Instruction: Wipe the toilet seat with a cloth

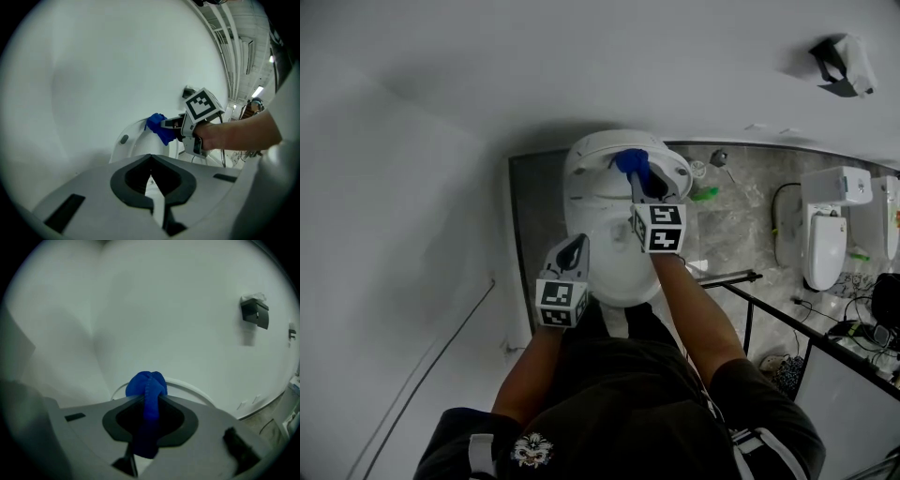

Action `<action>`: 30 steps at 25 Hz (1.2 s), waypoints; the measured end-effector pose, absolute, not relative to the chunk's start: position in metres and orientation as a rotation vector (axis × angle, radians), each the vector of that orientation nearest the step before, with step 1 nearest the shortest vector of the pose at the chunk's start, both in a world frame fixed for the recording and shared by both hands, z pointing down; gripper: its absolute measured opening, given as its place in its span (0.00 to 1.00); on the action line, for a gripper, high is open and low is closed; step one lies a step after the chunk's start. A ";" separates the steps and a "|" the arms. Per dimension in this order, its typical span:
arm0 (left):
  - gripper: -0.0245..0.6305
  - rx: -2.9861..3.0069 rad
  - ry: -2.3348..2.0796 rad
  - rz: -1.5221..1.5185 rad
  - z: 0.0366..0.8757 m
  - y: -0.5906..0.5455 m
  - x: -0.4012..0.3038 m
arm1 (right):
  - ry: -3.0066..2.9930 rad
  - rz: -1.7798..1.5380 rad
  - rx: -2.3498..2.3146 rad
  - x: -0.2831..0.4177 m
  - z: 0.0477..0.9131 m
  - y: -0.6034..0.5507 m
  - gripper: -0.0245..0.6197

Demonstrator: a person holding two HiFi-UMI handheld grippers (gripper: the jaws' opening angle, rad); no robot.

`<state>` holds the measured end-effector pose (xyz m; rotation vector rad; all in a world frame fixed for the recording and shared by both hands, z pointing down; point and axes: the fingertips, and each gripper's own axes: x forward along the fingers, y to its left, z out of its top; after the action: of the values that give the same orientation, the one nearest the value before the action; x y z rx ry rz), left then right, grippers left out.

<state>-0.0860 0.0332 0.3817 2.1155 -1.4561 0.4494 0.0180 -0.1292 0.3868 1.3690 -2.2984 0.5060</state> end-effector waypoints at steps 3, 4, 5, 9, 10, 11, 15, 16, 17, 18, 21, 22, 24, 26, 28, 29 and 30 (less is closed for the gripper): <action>0.05 2.119 -1.445 0.468 0.386 0.034 -0.083 | -2.285 0.519 1.395 0.027 0.389 -0.131 0.15; 0.05 2.119 -1.443 0.472 0.387 0.033 -0.082 | -2.281 0.523 1.405 0.031 0.389 -0.132 0.15; 0.05 2.119 -1.439 0.475 0.387 0.033 -0.081 | -2.276 0.526 1.416 0.036 0.390 -0.133 0.15; 0.05 2.129 -1.421 0.469 0.383 0.027 -0.074 | -2.240 0.469 1.454 0.060 0.393 -0.137 0.15; 0.05 2.133 -1.416 0.467 0.382 0.026 -0.072 | -2.228 0.441 1.455 0.065 0.395 -0.137 0.15; 0.05 2.136 -1.412 0.468 0.381 0.026 -0.069 | -2.216 0.422 1.457 0.071 0.397 -0.137 0.15; 0.05 2.144 -1.398 0.473 0.384 0.025 -0.060 | -2.174 0.424 1.491 0.093 0.406 -0.140 0.15; 0.05 2.146 -1.391 0.477 0.386 0.026 -0.058 | -2.165 0.431 1.501 0.097 0.408 -0.140 0.15; 0.05 2.147 -1.383 0.483 0.389 0.027 -0.056 | -2.156 0.439 1.509 0.101 0.410 -0.140 0.15; 0.05 2.147 -1.377 0.489 0.392 0.029 -0.054 | -2.146 0.447 1.518 0.105 0.413 -0.140 0.15; 0.05 2.148 -1.368 0.497 0.396 0.031 -0.050 | -2.118 0.468 1.535 0.116 0.422 -0.139 0.15; 0.05 2.149 -1.368 0.499 0.398 0.031 -0.049 | -2.110 0.468 1.537 0.119 0.425 -0.138 0.15; 0.05 2.145 -1.366 0.506 0.404 0.033 -0.048 | -2.092 0.449 1.543 0.125 0.431 -0.136 0.15; 0.05 2.140 -1.367 0.512 0.410 0.034 -0.047 | -2.071 0.413 1.552 0.131 0.434 -0.135 0.15; 0.05 2.141 -1.370 0.520 0.416 0.035 -0.045 | -2.055 0.392 1.558 0.137 0.438 -0.131 0.15; 0.05 2.145 -1.371 0.529 0.417 0.035 -0.043 | -2.050 0.384 1.558 0.139 0.440 -0.130 0.15; 0.05 2.148 -1.370 0.541 0.418 0.035 -0.041 | -2.049 0.374 1.558 0.141 0.442 -0.128 0.15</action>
<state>-0.0412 0.0349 0.4179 2.1483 -1.3697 0.5408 0.1414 -0.1284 0.4417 1.5579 -2.0492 0.3743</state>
